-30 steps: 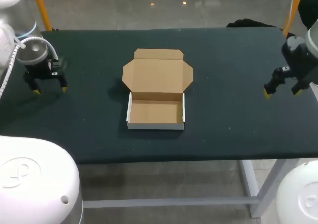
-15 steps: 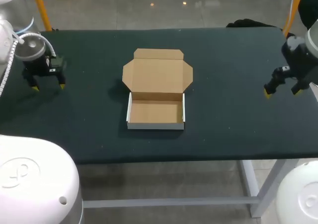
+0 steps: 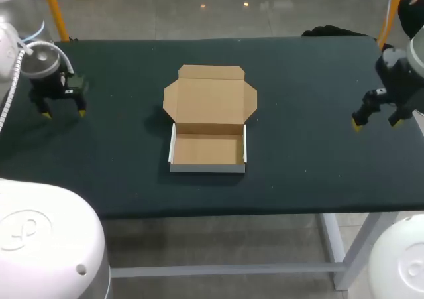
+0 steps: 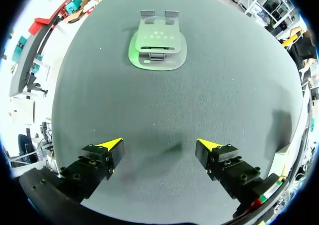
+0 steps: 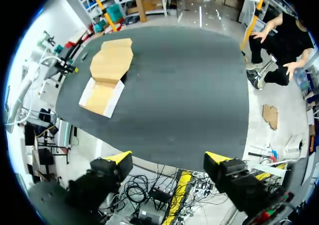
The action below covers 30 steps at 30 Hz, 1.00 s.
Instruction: Assemble the packaging by folding the flat box into shape, placing the metal phone stand inside, and closing the box properly
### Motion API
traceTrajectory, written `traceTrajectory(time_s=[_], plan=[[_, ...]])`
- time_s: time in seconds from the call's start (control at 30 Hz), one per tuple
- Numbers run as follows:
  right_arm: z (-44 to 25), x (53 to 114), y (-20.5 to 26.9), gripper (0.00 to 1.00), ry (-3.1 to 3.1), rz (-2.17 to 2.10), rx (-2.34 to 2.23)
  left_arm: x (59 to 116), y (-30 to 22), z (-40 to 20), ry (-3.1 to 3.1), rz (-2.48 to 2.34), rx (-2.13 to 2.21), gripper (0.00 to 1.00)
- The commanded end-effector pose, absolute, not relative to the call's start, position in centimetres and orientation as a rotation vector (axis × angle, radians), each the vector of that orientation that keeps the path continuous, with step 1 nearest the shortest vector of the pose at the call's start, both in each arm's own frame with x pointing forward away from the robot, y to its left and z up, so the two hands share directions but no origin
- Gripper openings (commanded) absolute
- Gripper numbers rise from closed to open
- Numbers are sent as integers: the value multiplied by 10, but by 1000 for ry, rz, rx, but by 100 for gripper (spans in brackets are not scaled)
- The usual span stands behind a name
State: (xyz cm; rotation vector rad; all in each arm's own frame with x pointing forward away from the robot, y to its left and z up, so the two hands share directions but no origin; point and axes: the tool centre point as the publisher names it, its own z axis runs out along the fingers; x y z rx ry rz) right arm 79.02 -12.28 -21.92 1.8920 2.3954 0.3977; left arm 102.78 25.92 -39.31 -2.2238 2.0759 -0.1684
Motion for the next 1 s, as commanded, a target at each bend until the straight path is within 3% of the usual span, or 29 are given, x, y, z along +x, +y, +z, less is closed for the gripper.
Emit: traceTrajectory(time_s=[0.03,1.0], plan=[[-218,789,-123,100,2396,393,1893,1036,260,-396,2087,-150,-2228,100],[-218,789,-123,100,2396,393,1893,1063,274,-401,2146,-114,-2219,100]])
